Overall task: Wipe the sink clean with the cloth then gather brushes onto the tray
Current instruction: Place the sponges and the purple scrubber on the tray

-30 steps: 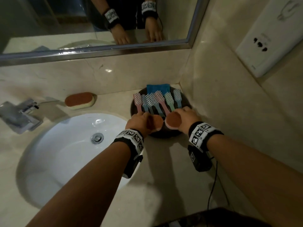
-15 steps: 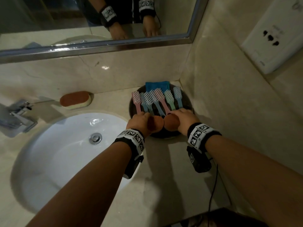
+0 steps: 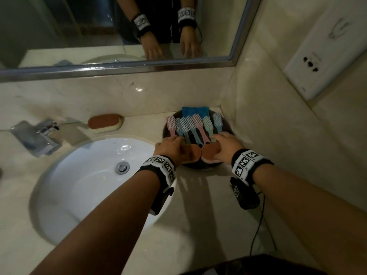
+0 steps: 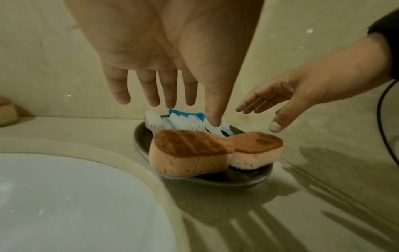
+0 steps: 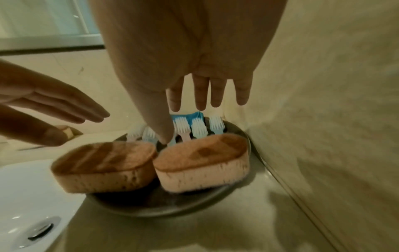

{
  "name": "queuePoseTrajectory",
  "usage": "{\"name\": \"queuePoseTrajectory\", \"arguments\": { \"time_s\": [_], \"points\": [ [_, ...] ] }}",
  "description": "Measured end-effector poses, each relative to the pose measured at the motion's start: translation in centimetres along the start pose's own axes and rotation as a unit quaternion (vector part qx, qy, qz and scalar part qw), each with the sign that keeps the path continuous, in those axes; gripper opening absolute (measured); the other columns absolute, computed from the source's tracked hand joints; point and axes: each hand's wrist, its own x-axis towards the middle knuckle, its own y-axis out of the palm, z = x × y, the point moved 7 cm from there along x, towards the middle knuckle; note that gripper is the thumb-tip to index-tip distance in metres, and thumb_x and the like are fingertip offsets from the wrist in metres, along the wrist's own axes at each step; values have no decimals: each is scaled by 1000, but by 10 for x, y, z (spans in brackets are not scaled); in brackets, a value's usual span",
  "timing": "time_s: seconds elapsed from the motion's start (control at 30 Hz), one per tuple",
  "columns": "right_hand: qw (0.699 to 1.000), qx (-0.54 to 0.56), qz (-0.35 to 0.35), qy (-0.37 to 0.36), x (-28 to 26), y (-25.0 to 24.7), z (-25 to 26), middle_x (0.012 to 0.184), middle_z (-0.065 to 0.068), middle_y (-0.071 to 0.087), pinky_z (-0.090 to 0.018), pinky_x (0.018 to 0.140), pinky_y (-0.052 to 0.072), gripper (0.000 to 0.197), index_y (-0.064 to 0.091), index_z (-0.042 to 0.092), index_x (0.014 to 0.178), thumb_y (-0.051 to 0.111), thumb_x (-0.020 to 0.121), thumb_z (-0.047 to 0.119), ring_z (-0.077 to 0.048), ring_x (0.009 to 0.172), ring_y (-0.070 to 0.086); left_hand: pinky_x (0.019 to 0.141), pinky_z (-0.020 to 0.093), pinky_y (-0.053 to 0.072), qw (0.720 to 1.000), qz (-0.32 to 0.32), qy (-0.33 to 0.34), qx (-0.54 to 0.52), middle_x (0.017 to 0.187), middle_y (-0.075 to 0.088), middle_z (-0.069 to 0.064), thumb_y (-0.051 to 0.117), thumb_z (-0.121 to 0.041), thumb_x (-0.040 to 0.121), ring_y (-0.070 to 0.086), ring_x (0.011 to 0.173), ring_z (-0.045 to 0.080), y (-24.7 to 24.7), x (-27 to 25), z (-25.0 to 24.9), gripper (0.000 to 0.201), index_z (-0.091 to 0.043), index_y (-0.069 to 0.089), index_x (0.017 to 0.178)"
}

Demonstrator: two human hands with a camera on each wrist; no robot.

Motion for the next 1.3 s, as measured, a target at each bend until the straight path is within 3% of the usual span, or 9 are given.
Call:
{"name": "queuePoseTrajectory", "arguments": {
  "time_s": [0.1,0.23,0.4,0.6,0.9,1.0,1.17,1.3],
  "points": [
    [999,-11,-15,-30,-9,-21,23,145,-10,34,-43,106,38,69,37,26,140,67,78,28,-31,130,39,99,43,40,999,-30,-23,-17,137,47,1,61,-40,84,45,124,26,-18,-26,12,57,-24,42,135],
    [997,-29,-21,-73,-16,-44,71,147,-12,31,-43,108,37,68,34,23,142,65,82,29,-33,131,37,106,44,37,995,-81,-58,-13,147,39,0,56,-40,88,38,133,25,-51,-66,44,59,-25,35,141],
    [991,-25,-28,-125,-30,-52,149,142,-9,33,-48,107,35,62,39,28,137,67,81,30,-34,127,39,106,45,37,984,-128,-120,-12,148,37,3,57,-40,89,37,133,27,-93,-117,100,63,-24,30,144],
    [979,-59,-44,-189,-53,-49,255,144,-7,31,-44,107,35,66,37,31,138,66,79,32,-30,129,37,105,46,38,968,-174,-179,-21,149,36,1,58,-44,87,38,134,26,-115,-183,185,67,-23,30,144],
    [969,-65,-26,-236,-96,23,426,144,-6,34,-46,108,35,70,36,33,139,69,78,32,-31,130,37,106,46,38,956,-165,-241,-21,148,36,3,58,-45,86,39,133,26,-116,-286,350,69,-23,29,144],
    [967,-57,-16,-248,-107,47,476,144,-8,34,-41,106,39,68,38,32,137,70,78,30,-30,129,39,105,44,38,955,-153,-255,-24,148,34,2,58,-45,87,39,132,27,-114,-309,394,66,-23,31,143],
    [962,-67,18,-265,-109,81,537,144,-11,34,-35,106,39,71,36,29,140,70,78,25,-29,129,41,104,47,38,950,-133,-278,-55,148,35,4,59,-47,85,40,131,29,-106,-332,453,72,-22,28,145],
    [957,-83,43,-276,-92,103,572,142,-9,33,-42,103,42,72,34,31,140,70,77,23,-30,125,44,102,47,40,942,-133,-296,-81,145,38,5,59,-48,84,42,129,29,-102,-333,489,70,-22,31,143]
  ]
}}
